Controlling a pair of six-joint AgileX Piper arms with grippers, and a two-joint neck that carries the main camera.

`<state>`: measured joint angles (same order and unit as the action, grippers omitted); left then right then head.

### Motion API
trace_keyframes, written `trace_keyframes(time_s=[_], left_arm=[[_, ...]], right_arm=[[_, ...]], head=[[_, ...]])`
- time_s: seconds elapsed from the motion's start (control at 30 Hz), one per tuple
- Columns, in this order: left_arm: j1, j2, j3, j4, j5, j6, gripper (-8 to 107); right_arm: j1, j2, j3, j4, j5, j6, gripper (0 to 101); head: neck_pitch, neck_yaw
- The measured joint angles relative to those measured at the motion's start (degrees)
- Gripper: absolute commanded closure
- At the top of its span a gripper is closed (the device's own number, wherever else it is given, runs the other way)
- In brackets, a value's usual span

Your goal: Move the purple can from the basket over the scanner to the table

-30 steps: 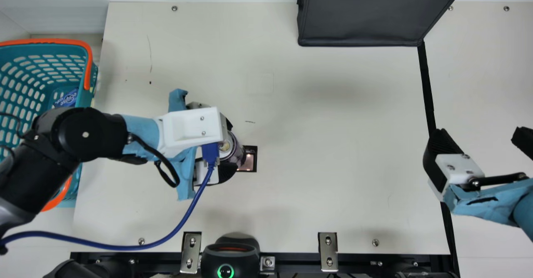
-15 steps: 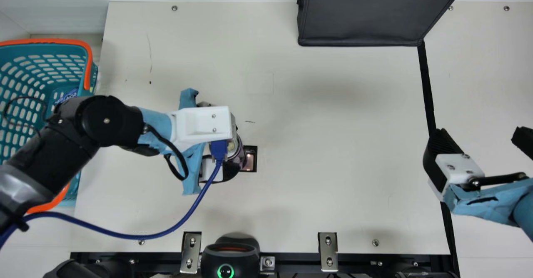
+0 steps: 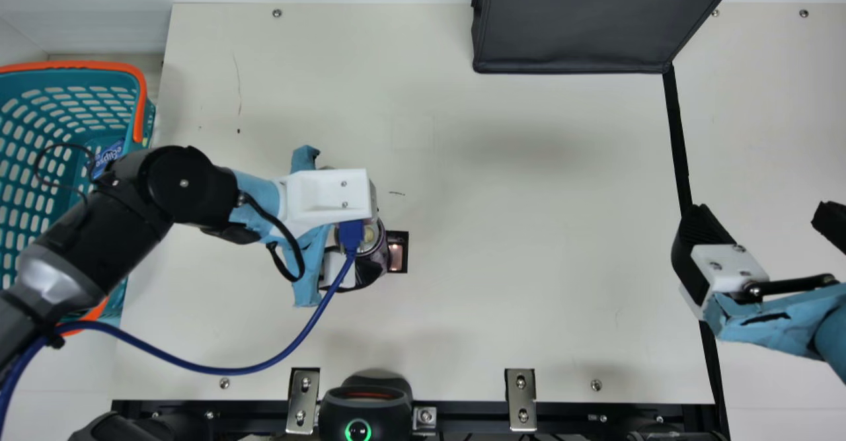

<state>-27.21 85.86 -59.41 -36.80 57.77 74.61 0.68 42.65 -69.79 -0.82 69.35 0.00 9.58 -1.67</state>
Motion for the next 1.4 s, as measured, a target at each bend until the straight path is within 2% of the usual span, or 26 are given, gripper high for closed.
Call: trace_keyframes(time_s=[0.73, 1.0, 1.4], left_arm=[[1.0, -0.2, 0.0, -0.5, 2.7, -2.0, 10], [1.8, -4.6, 2.0, 0.1, 2.9, -5.0, 9], [4.5, -17.8, 7.4, 2.0, 3.0, -10.6, 9]], right_arm=[[0.0, 0.0, 0.0, 0.0, 0.0, 0.0, 6], [0.0, 0.0, 0.0, 0.0, 0.0, 0.0, 6], [0.0, 0.0, 0.0, 0.0, 0.0, 0.0, 6]], head=[[0.0, 0.0], [0.1, 0.0], [0.1, 0.0]])
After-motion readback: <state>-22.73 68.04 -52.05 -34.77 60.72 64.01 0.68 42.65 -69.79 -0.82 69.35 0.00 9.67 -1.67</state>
